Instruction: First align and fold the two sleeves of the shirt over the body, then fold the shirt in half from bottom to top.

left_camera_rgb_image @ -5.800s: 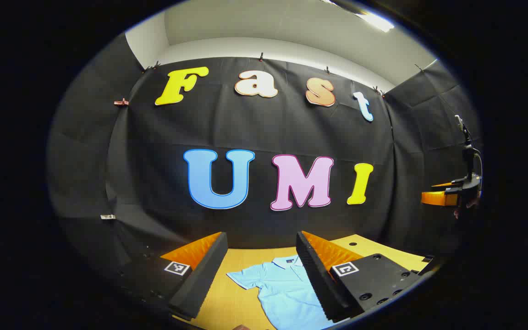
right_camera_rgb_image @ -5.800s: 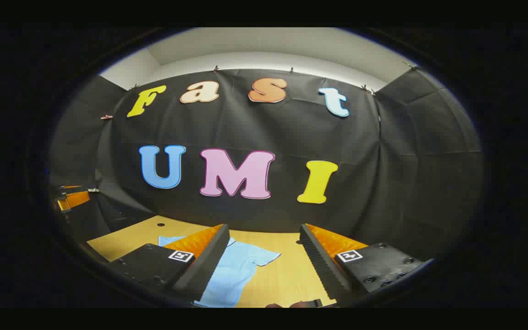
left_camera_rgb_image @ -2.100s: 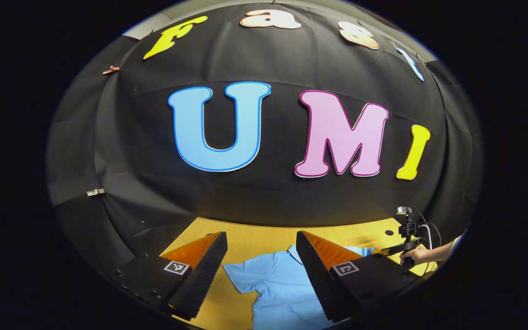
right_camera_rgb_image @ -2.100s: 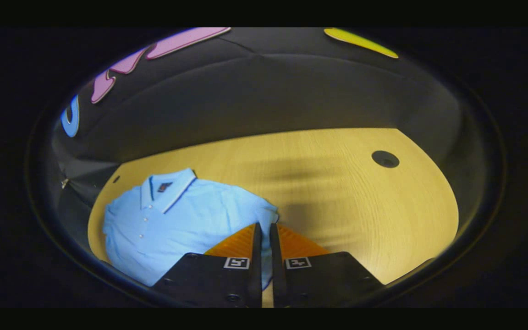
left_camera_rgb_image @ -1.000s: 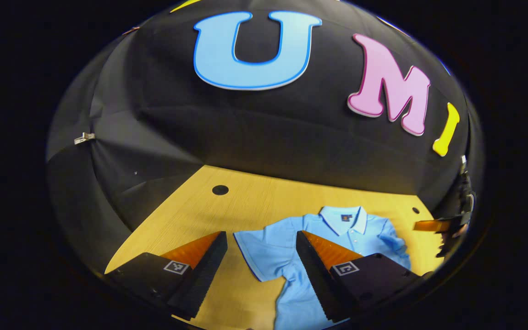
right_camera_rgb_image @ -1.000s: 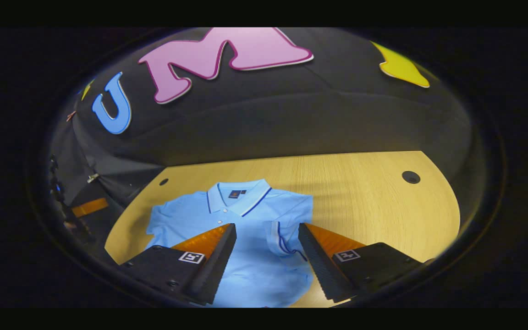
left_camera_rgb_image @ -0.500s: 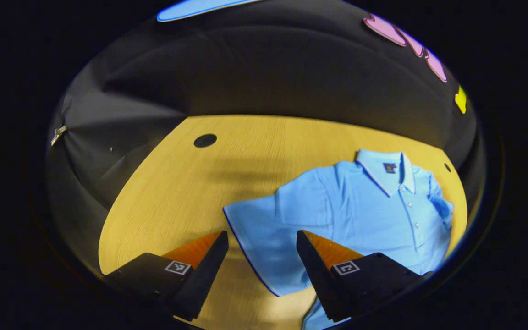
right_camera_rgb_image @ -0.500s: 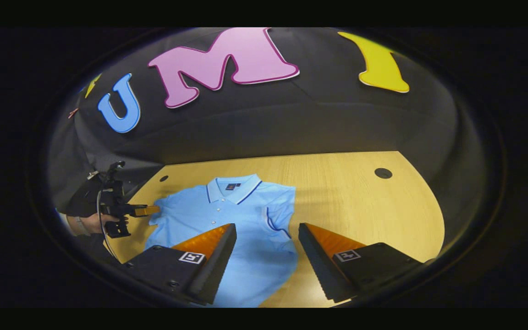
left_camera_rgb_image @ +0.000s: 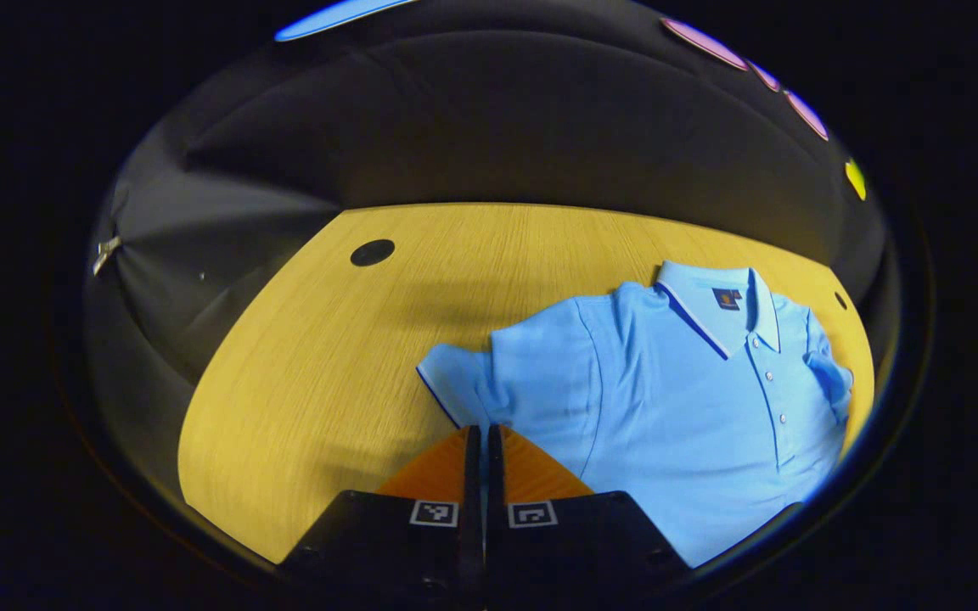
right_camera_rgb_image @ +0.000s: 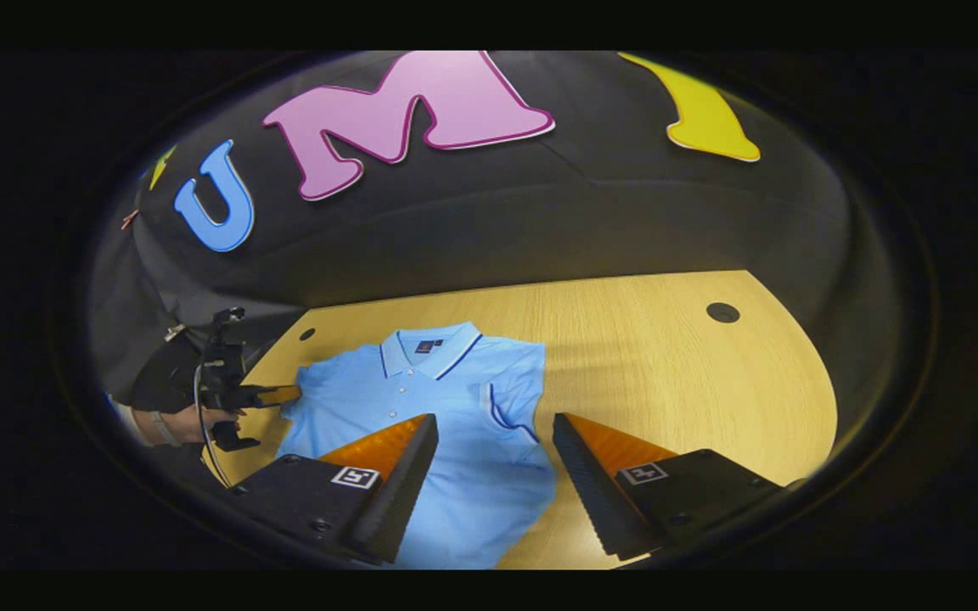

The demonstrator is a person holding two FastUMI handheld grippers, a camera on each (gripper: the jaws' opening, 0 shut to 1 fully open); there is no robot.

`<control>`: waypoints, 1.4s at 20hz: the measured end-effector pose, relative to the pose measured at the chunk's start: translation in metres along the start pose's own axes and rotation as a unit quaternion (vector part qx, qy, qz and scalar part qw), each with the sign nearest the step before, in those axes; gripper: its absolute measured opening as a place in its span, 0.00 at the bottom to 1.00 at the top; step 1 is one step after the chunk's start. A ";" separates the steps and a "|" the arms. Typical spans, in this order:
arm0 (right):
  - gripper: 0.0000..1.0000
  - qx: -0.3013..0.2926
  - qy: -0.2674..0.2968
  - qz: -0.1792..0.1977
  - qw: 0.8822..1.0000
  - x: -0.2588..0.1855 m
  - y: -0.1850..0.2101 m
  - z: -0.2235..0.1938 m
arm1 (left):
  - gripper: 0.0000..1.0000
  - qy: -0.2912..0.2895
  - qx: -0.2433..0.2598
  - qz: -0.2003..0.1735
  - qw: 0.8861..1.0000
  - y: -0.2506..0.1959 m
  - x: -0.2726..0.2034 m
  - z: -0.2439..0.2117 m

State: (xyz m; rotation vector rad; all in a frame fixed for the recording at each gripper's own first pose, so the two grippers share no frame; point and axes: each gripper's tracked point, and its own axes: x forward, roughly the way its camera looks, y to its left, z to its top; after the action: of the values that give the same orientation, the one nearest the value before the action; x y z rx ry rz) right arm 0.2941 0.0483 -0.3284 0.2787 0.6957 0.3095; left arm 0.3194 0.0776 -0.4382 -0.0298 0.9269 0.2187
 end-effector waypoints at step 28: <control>0.89 -0.046 0.029 0.034 0.998 -0.039 0.015 -0.058 | 0.95 -0.059 -0.014 -0.137 0.989 -0.073 -0.174 -0.043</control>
State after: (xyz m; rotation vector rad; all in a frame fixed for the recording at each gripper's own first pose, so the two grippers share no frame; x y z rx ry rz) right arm 0.2249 0.0560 -0.3432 0.2067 0.7288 0.4140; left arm 0.1990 -0.0293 -0.3304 -0.1669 0.7916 -0.0213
